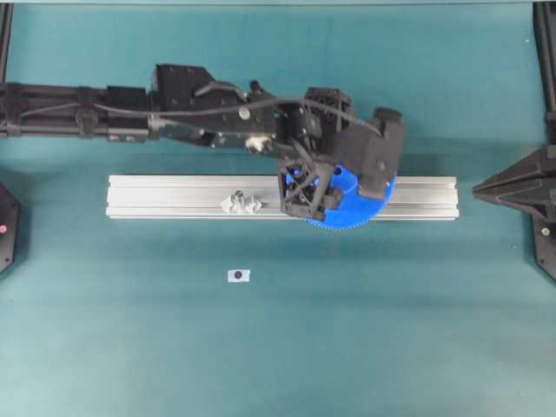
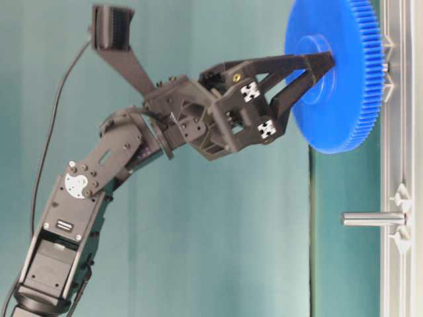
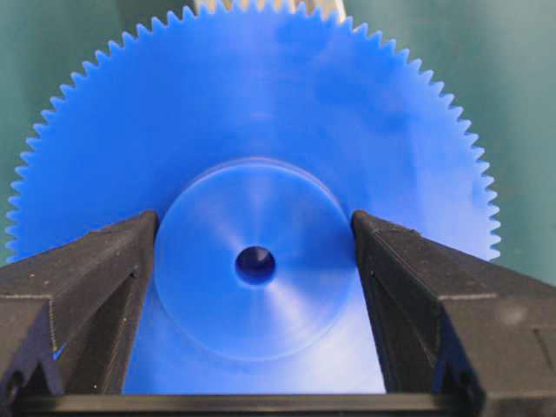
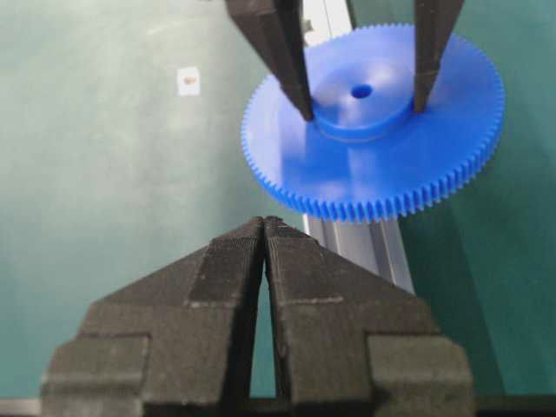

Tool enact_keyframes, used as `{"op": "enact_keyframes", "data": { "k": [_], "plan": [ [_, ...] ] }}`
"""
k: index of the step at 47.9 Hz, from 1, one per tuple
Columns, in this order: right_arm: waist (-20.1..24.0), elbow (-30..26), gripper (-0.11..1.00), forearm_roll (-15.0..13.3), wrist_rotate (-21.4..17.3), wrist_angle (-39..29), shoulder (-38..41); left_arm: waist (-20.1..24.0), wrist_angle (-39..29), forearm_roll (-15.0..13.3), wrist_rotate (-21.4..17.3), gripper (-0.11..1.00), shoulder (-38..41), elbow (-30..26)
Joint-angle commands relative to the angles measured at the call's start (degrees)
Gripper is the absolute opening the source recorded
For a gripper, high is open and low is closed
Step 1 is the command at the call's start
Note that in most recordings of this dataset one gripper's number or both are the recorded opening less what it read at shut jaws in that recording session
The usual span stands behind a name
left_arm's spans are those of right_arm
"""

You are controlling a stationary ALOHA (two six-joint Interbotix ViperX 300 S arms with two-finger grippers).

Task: Insert the large gear onto the shaft.
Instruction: 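Align the gear's center hole with the right shaft and lower it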

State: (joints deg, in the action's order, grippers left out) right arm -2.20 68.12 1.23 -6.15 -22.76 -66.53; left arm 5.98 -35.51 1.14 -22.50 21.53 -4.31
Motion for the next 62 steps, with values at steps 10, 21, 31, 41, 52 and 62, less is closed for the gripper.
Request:
{"op": "enact_keyframes", "data": {
  "k": [10,21,31,41,52,62],
  "plan": [
    [-0.3,-0.4,0.12,0.0,-0.4,1.5,0.4,-0.2,0.0,0.2,1.8,0.77,-0.4,-0.7],
    [-0.3,-0.3,0.12,0.0,-0.4,1.5,0.4,-0.2,0.0,0.2,2.1,0.77,-0.4,-1.0],
    [-0.3,-0.3,0.12,0.0,-0.4,1.5,0.4,-0.3,0.0,0.2,2.2,0.77,-0.3,-1.1],
    [-0.3,-0.1,0.12,0.0,-0.4,1.5,0.4,-0.4,-0.2,0.2,2.3,0.77,-0.3,-1.1],
    [-0.3,0.2,0.12,0.0,-0.4,1.5,0.4,-0.9,-0.5,0.2,5.3,0.89,-0.3,-1.1],
    [-0.3,0.5,0.12,0.0,-0.4,1.8,0.4,-1.8,-0.7,0.2,6.1,0.87,-0.2,-0.9]
  ]
}}
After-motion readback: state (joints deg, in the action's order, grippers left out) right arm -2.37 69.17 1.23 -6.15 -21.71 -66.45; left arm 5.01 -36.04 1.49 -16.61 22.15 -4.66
